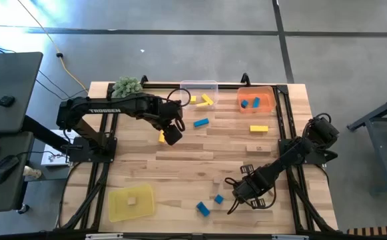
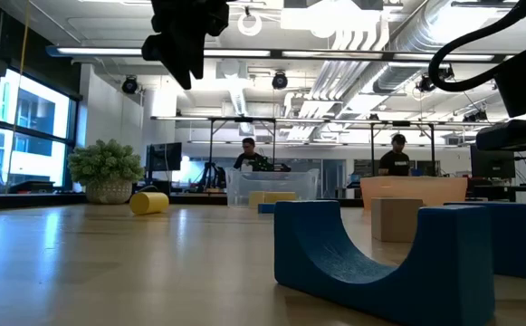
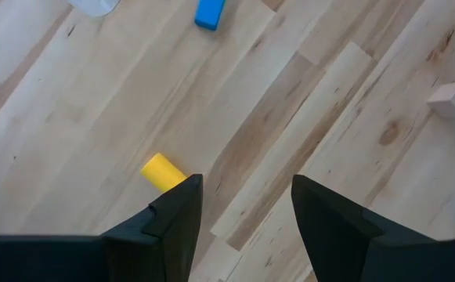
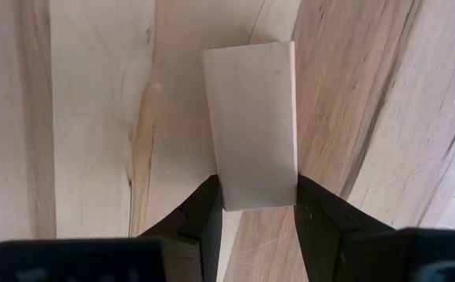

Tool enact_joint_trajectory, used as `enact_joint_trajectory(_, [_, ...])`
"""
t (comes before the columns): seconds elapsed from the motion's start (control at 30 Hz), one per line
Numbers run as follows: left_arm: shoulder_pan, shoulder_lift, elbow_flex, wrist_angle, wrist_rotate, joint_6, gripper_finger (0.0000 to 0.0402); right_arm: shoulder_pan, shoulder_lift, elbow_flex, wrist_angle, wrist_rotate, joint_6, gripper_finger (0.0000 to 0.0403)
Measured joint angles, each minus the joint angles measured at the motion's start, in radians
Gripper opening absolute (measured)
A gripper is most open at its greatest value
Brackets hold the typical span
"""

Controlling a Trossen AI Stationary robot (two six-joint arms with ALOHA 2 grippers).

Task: Sort & place blocks by color
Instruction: Put the brown block into the yellow bin

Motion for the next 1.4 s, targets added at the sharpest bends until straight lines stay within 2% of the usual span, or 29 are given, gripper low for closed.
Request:
enact_joint_trajectory(0.7, [0.070,0.000,0.000,0.001,0.006,0.045,0.0186,-0.014,-0.043,0.002,0.037,0.035,0.065,0.0101])
enact_joint_trajectory(1.07, [0.140,0.001,0.000,0.008,0.176,0.045,0.0186,-0.075,-0.127,0.003,0.051,0.143,0.197,0.0101])
enact_joint_trajectory(1.27, [0.196,0.002,0.000,0.046,0.253,0.017,0.0186,-0.162,-0.208,0.003,0.053,0.192,0.261,0.0101])
enact_joint_trajectory(1.4, [0.228,0.002,0.000,0.088,0.265,-0.006,0.0186,-0.235,-0.247,0.003,0.068,0.195,0.252,0.0101])
